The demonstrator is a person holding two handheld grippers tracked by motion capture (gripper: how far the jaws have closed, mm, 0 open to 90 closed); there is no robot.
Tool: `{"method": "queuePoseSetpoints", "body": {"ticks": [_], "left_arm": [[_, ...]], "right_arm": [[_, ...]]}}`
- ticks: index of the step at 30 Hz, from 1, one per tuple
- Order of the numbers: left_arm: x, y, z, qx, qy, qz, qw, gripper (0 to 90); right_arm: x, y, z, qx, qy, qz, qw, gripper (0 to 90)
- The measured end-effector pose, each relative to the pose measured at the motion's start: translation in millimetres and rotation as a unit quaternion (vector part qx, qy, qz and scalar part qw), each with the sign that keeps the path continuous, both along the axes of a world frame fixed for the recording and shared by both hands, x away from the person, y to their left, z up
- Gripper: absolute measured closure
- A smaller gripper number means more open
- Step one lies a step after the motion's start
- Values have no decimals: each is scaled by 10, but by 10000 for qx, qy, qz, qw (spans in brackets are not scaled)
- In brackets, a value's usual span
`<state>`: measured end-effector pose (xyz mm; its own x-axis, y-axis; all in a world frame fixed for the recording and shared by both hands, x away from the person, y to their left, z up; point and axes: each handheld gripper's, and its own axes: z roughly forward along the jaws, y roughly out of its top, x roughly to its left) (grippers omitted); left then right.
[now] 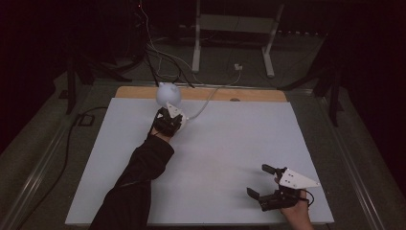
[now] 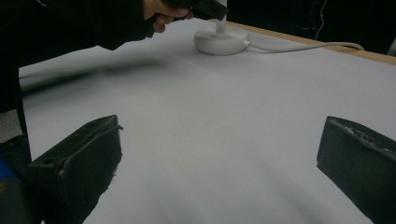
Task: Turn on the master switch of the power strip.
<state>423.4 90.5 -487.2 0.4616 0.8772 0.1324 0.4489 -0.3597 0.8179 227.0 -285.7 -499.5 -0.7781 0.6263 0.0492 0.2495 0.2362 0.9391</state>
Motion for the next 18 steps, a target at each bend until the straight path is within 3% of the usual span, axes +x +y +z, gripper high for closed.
{"method": "queuePoseSetpoints", "body": {"ticks": [6,10,13,18], "left_arm": [[38,-31,-34,-20,24,-60,10000,900],[61,-65,-61,187,-50,-87,9998,900],[81,-66,-83,125,-38,-104,9999,900],[103,-88,-133,240,-32,-111,9996,900]], "right_arm": [[0,-5,2,9,3,-4,10000,1],[2,-8,5,85,39,5,10000,1],[-2,-11,7,79,30,8,10000,1],[7,-19,-3,64,50,-4,10000,0]]}}
